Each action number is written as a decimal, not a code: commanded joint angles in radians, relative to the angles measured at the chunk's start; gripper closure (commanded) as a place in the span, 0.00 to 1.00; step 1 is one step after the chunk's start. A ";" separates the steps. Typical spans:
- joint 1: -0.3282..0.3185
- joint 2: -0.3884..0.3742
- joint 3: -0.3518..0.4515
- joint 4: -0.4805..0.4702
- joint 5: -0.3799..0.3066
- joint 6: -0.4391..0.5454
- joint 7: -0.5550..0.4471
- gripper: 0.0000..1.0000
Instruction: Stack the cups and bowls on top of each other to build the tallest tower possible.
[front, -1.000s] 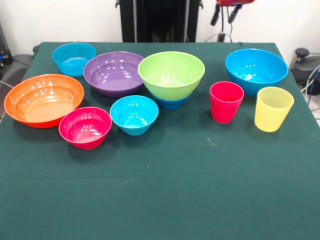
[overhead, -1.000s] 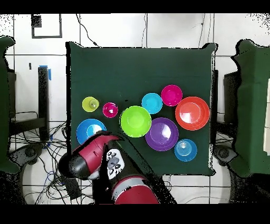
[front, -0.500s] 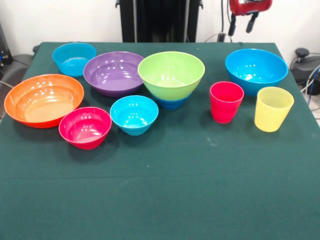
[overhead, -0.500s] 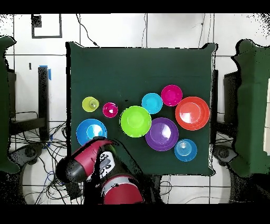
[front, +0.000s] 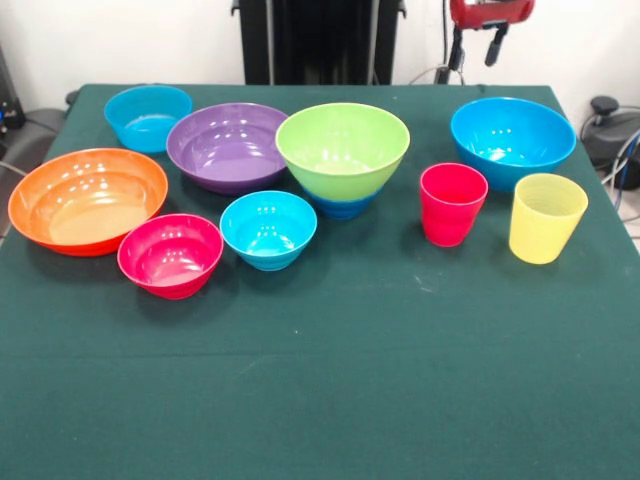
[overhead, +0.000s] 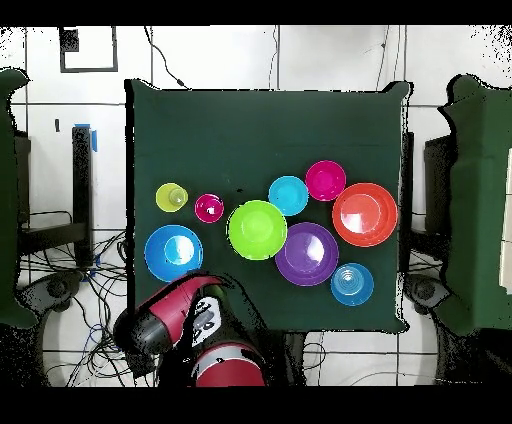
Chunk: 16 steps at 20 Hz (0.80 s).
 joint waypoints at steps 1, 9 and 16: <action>0.010 0.083 -0.049 0.048 0.046 -0.154 0.202 0.00; 0.002 0.160 -0.083 0.038 0.056 -0.257 0.180 0.00; 0.011 0.175 -0.078 0.031 0.088 -0.276 0.168 0.00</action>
